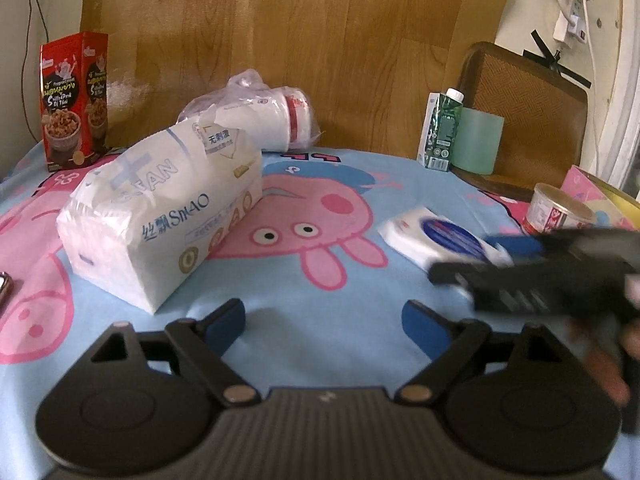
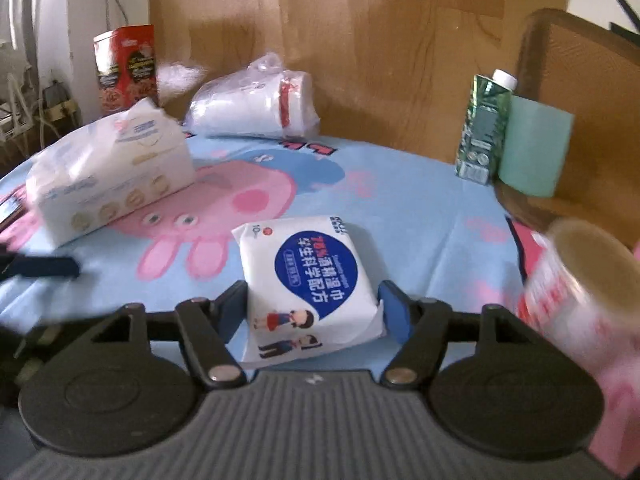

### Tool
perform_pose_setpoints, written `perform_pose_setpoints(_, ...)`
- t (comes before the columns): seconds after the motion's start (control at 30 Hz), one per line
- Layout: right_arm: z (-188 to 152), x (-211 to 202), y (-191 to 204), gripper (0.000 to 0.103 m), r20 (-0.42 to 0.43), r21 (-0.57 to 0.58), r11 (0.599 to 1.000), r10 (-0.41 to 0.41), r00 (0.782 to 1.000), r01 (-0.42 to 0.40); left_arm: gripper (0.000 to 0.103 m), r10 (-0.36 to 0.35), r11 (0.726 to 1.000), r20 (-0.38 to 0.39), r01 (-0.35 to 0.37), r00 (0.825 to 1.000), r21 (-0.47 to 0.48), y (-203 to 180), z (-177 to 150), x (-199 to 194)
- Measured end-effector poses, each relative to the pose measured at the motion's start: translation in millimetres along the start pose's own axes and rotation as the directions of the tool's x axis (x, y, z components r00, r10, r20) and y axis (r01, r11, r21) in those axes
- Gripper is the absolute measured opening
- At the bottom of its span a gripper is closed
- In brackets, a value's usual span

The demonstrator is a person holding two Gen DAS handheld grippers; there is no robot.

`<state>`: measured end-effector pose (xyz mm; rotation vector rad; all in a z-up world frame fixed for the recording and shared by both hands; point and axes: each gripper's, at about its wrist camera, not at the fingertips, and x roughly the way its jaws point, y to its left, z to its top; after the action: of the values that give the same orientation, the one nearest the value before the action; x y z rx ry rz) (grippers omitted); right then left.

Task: Organize soft objects
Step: 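Grasp the white wet-wipes pack with the left tool and lift it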

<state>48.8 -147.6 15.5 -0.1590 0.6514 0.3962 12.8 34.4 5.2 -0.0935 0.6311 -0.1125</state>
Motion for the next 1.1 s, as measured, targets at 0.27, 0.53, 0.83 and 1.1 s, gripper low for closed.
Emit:
perform_pose_setpoints(0.27, -70.9, -85.6, 12.0, 0.072, 0.042, -0.036, 0.999, 0.008, 0.999, -0.006, 0.092, 0.019, 0.999, -0.015, -0.018, 1.0, 0.039, -5.9, 1.0, 2.9)
perform_pose_setpoints(0.53, -112.0, -127.1, -4.2, 0.079, 0.115, 0.211, 0.972, -0.128, 0.985, 0.102, 0.095, 0.059, 0.993, -0.037, -0.055, 0.998, 0.103, -14.5, 2.1, 7.9)
perform_pose_setpoints(0.83, -124.6, -131.2, 5.4, 0.088, 0.141, 0.149, 0.982, -0.134, 0.981, 0.113, 0.072, -0.244, 0.968, -0.157, 0.25, 0.957, 0.019, -41.1, 4.1, -24.8)
perform_pose_setpoints(1.1, -128.2, -134.2, 9.1, 0.076, 0.161, 0.1, 0.99, -0.111, 0.981, 0.096, 0.054, -0.382, 0.894, -0.267, 0.427, 0.885, 0.136, -115.7, -14.0, -26.7)
